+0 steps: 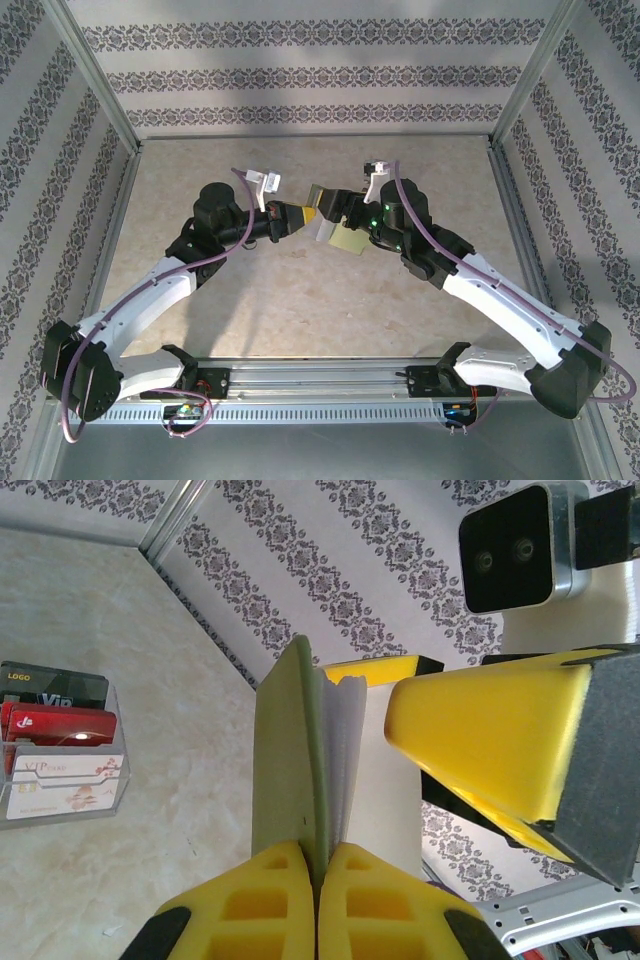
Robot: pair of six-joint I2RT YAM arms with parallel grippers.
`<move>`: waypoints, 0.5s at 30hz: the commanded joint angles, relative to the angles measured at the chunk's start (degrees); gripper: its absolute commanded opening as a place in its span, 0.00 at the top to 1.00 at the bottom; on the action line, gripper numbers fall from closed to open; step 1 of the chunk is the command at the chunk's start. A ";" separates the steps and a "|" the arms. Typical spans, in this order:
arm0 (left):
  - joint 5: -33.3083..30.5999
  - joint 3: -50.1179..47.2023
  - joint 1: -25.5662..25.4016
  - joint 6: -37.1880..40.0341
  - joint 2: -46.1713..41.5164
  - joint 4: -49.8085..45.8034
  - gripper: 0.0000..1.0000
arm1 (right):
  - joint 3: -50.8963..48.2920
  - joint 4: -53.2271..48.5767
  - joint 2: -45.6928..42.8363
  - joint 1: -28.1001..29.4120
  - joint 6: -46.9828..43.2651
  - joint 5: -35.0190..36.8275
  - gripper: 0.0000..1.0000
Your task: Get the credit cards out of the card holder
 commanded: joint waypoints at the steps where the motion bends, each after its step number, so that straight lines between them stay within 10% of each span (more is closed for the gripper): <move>1: 2.57 1.18 -1.41 -0.58 0.50 5.67 1.00 | 0.38 2.04 1.50 0.17 0.67 -3.04 0.32; 15: 1.70 0.54 -1.61 -0.16 -1.33 5.35 1.00 | -0.12 2.11 3.02 0.03 0.84 -4.06 0.53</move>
